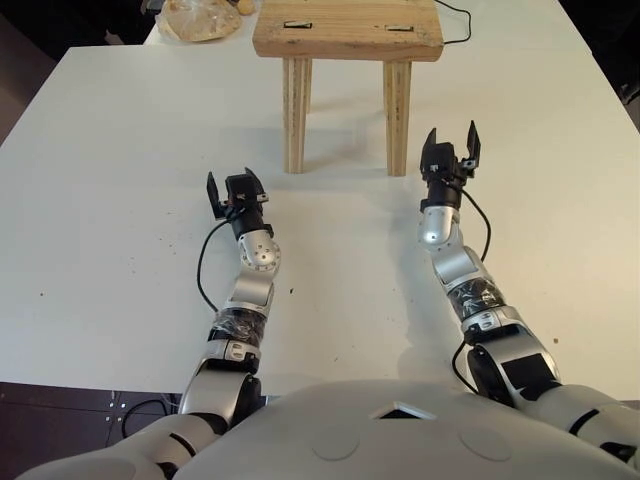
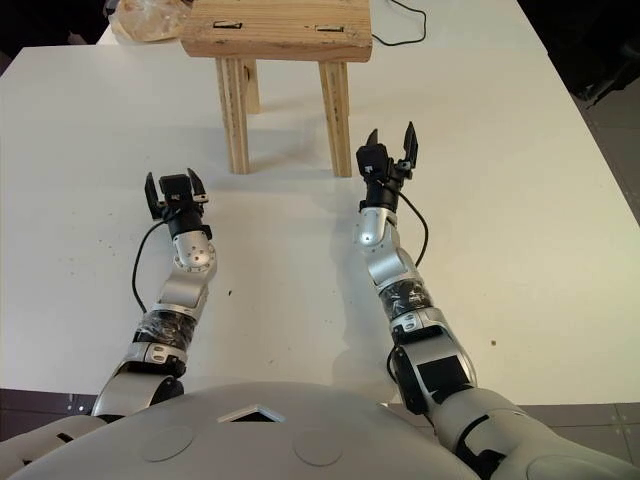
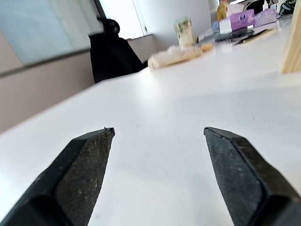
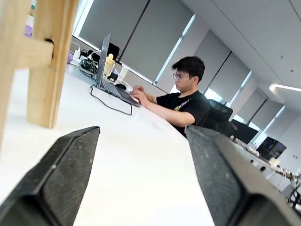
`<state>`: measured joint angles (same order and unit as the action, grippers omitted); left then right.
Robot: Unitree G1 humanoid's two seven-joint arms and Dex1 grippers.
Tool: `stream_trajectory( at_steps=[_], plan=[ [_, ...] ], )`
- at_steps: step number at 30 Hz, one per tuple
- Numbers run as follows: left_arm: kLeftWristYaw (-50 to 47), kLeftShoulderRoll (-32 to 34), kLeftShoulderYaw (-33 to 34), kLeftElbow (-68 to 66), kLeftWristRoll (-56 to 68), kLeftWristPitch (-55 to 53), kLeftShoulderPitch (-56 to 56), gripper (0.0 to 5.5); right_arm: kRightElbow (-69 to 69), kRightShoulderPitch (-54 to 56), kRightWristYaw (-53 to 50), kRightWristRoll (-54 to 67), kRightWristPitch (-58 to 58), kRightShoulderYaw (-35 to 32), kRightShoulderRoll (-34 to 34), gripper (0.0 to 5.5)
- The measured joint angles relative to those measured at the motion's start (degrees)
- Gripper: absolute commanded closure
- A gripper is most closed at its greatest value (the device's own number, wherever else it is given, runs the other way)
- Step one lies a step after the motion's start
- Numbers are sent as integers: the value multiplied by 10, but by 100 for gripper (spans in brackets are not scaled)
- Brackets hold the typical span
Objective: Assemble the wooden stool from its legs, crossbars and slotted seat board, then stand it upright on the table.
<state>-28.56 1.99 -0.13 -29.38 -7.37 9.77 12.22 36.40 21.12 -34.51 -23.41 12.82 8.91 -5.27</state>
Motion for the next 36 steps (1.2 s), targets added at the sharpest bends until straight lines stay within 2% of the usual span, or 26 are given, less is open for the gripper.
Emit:
stream_trajectory(
  at_steps=[8, 15, 20, 28, 33, 36],
  plan=[
    [-4, -7, 21, -41, 6, -2, 36, 196, 41, 2, 7, 31, 44, -20, 20, 213],
    [37, -42, 59, -5, 66, 64, -8, 196, 10, -33, 105, 136, 89, -49, 68, 213],
    [10, -50, 76, 49, 53, 99, -51, 196, -30, -58, 46, 84, 23, -54, 56, 213],
    [-4, -55, 64, 94, 7, 116, -72, 196, -55, -68, 88, 73, 4, -33, 62, 213],
    [-26, -49, 38, 128, -73, 131, -89, 196, -99, -84, 77, 27, 66, -4, 45, 213],
    [-24, -47, 30, 132, -80, 139, -90, 196, -110, -86, 78, 8, 95, 15, 45, 213]
  ],
)
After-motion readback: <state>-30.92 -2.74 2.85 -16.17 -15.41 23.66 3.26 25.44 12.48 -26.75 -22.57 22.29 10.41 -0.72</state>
